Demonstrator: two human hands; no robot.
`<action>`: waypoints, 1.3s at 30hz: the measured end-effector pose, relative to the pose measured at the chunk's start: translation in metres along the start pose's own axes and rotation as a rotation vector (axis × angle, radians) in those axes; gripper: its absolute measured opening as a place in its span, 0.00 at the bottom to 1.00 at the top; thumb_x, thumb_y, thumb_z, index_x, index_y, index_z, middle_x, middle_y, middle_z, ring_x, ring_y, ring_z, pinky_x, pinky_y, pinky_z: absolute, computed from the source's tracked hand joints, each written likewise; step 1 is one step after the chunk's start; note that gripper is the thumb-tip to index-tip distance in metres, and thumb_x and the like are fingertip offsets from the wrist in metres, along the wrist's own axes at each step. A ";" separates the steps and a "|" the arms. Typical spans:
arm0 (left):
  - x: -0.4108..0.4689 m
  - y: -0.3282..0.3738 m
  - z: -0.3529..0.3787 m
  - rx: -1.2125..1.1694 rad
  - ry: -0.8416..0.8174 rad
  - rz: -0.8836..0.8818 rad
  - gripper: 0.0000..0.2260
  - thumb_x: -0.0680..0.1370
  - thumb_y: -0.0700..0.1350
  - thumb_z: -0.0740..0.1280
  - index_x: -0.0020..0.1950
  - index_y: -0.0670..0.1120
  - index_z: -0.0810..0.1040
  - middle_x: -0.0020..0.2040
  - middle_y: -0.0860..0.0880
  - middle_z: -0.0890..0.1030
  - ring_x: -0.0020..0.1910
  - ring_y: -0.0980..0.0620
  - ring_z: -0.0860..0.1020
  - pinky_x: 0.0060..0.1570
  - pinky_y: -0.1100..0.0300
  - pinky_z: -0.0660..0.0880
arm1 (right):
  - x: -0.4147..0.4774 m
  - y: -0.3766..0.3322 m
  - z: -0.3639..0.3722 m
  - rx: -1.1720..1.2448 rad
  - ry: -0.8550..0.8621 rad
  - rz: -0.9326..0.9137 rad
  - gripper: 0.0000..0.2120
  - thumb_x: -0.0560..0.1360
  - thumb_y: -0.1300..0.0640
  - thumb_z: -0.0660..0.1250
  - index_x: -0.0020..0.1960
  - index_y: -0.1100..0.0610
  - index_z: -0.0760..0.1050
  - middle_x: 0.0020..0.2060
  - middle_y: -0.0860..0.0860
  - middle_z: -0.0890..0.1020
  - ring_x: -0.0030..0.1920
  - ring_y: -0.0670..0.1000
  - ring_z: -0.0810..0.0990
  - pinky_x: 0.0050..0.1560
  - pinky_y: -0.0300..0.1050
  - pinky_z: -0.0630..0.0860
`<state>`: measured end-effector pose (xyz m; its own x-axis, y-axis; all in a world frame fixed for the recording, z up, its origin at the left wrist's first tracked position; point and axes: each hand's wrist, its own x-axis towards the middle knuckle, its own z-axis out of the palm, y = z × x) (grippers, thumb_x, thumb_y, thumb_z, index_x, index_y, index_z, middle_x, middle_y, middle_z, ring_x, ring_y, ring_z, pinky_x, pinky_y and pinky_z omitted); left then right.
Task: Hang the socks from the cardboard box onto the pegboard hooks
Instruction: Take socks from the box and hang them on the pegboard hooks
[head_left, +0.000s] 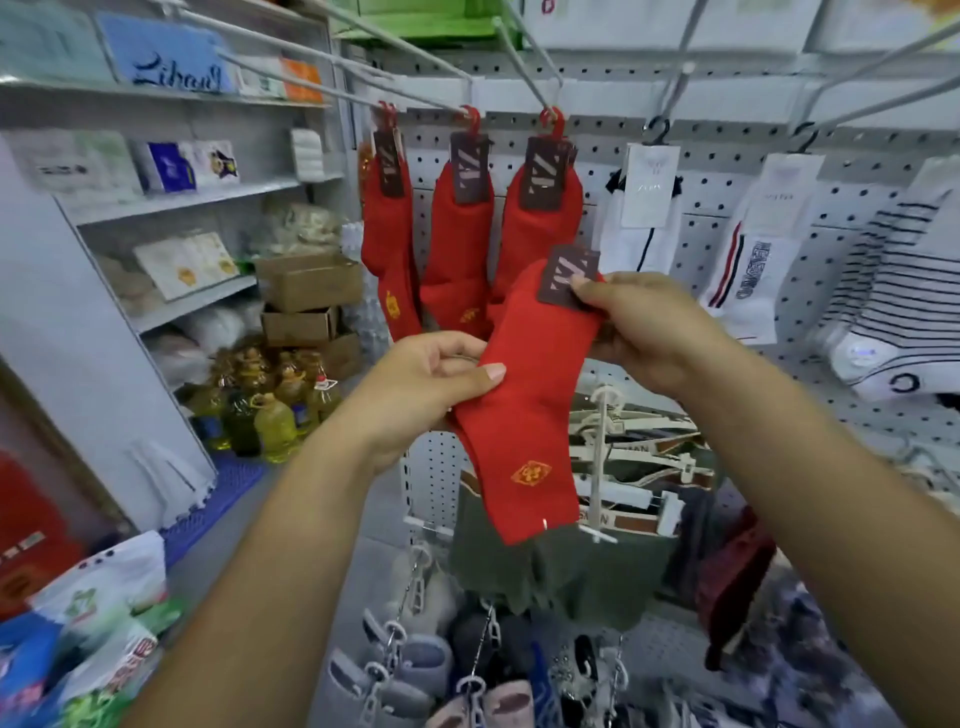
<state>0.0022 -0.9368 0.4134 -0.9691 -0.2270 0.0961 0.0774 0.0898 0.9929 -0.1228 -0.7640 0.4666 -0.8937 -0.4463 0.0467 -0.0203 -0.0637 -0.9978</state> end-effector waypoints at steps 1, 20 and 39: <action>0.005 0.001 -0.012 0.013 0.000 0.010 0.04 0.79 0.40 0.71 0.53 0.44 0.82 0.46 0.45 0.88 0.42 0.52 0.85 0.41 0.60 0.82 | 0.003 -0.001 0.008 -0.009 0.008 -0.016 0.06 0.82 0.59 0.66 0.52 0.60 0.80 0.46 0.56 0.86 0.42 0.51 0.86 0.42 0.47 0.84; 0.113 0.059 -0.120 0.129 0.288 0.564 0.18 0.76 0.48 0.76 0.63 0.45 0.79 0.55 0.52 0.83 0.53 0.60 0.82 0.53 0.68 0.78 | 0.028 -0.003 0.083 -0.422 0.329 -0.432 0.06 0.82 0.56 0.66 0.57 0.57 0.76 0.47 0.49 0.85 0.41 0.38 0.83 0.38 0.31 0.76; 0.147 0.123 -0.129 0.334 0.107 0.912 0.06 0.75 0.42 0.76 0.50 0.43 0.86 0.47 0.46 0.87 0.48 0.55 0.84 0.50 0.55 0.82 | 0.128 -0.025 0.124 -0.527 0.357 -0.530 0.10 0.79 0.52 0.69 0.56 0.57 0.79 0.48 0.56 0.85 0.50 0.56 0.84 0.52 0.59 0.81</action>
<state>-0.1007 -1.0844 0.5591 -0.5423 -0.0196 0.8400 0.7007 0.5410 0.4650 -0.1809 -0.9297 0.5033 -0.7930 -0.1590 0.5881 -0.6074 0.2801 -0.7433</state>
